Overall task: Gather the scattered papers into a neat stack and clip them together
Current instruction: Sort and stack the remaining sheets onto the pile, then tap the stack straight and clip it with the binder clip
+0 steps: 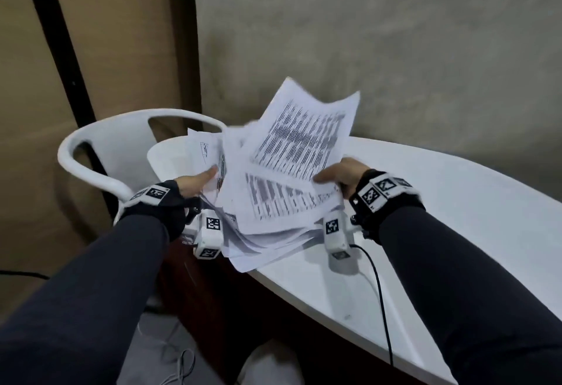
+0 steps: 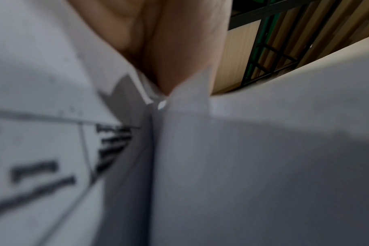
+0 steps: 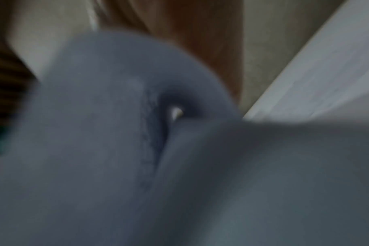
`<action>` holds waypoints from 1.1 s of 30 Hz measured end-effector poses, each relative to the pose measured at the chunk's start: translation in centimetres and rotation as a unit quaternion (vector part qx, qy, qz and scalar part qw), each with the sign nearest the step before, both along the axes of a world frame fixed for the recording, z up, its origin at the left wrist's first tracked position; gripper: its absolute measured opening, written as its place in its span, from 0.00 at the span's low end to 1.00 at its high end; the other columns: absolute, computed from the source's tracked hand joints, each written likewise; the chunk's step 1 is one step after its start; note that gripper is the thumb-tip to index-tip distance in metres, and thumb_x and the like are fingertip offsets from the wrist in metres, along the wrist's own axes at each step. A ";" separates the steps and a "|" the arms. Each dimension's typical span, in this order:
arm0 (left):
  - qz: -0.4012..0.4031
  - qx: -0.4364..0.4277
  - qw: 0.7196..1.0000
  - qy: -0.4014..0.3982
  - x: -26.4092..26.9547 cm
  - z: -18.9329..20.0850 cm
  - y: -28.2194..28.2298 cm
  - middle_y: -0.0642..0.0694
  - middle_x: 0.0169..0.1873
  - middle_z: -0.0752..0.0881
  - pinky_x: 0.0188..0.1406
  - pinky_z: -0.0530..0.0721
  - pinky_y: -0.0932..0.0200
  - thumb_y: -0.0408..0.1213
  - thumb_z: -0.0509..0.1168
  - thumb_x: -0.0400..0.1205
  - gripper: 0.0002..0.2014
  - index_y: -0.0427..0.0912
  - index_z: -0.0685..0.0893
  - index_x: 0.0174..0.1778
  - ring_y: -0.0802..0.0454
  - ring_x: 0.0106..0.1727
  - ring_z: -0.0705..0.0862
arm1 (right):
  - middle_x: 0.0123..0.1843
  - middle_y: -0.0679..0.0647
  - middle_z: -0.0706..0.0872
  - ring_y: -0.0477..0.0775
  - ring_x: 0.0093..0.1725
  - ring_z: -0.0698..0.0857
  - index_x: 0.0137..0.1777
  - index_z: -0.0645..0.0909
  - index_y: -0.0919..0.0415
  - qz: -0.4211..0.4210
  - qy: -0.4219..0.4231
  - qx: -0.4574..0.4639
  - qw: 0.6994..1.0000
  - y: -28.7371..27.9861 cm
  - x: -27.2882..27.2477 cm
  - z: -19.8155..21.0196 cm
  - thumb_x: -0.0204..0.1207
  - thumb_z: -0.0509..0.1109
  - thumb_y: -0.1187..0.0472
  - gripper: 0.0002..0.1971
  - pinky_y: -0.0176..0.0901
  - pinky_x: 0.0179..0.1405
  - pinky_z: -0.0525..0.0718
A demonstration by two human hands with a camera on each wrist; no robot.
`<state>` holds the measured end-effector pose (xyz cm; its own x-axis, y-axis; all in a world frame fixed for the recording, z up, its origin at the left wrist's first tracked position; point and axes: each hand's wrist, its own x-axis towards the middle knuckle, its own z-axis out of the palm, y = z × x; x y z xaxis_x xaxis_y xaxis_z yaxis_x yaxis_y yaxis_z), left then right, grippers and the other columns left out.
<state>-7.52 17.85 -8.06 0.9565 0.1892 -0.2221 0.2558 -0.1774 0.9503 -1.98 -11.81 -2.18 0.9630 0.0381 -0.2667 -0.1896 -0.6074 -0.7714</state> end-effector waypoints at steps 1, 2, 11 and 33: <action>0.034 -0.024 0.999 -0.020 0.0 0.4 -0.4 0.46 0.78 0.69 0.75 0.65 0.54 0.71 0.59 0.70 0.46 0.45 0.65 0.79 0.48 0.77 0.69 | 0.27 0.56 0.88 0.55 0.32 0.85 0.42 0.81 0.66 0.018 -0.014 -0.065 0.998 0.2 -0.3 -0.2 0.66 0.79 0.64 0.10 0.34 0.24 0.82; 0.067 -0.061 0.995 -0.048 -0.1 0.7 -0.6 0.47 0.77 0.69 0.76 0.65 0.52 0.66 0.54 0.77 0.38 0.46 0.65 0.79 0.46 0.77 0.70 | 0.36 0.58 0.88 0.58 0.40 0.85 0.54 0.80 0.69 0.030 -0.025 -0.100 0.994 0.4 -0.5 -0.4 0.65 0.80 0.64 0.20 0.38 0.32 0.84; -0.045 0.047 0.993 0.094 -0.5 -0.1 0.2 0.35 0.46 0.86 0.47 0.83 0.51 0.43 0.81 0.63 0.30 0.30 0.84 0.57 0.39 0.42 0.84 | 0.63 0.59 0.85 0.59 0.49 0.86 0.78 0.67 0.56 0.181 0.064 -0.032 0.981 2.3 0.3 -3.0 0.59 0.84 0.57 0.46 0.43 0.36 0.84; -0.055 -0.095 0.951 -0.288 0.3 12.2 -12.8 0.44 0.48 0.89 0.67 0.79 0.45 0.52 0.85 0.42 0.38 0.43 0.83 0.47 0.46 0.55 0.86 | 0.35 0.61 0.80 0.54 0.41 0.86 0.40 0.77 0.65 -0.029 -0.338 0.318 0.885 -9.9 -3.1 7.6 0.58 0.82 0.48 0.24 0.44 0.49 0.88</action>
<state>-7.21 5.08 4.16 0.9418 0.0899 0.3238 -0.3264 0.0155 0.9451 -5.11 -21.75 5.46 0.8996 -0.0804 0.4292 0.4296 -0.0137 -0.9029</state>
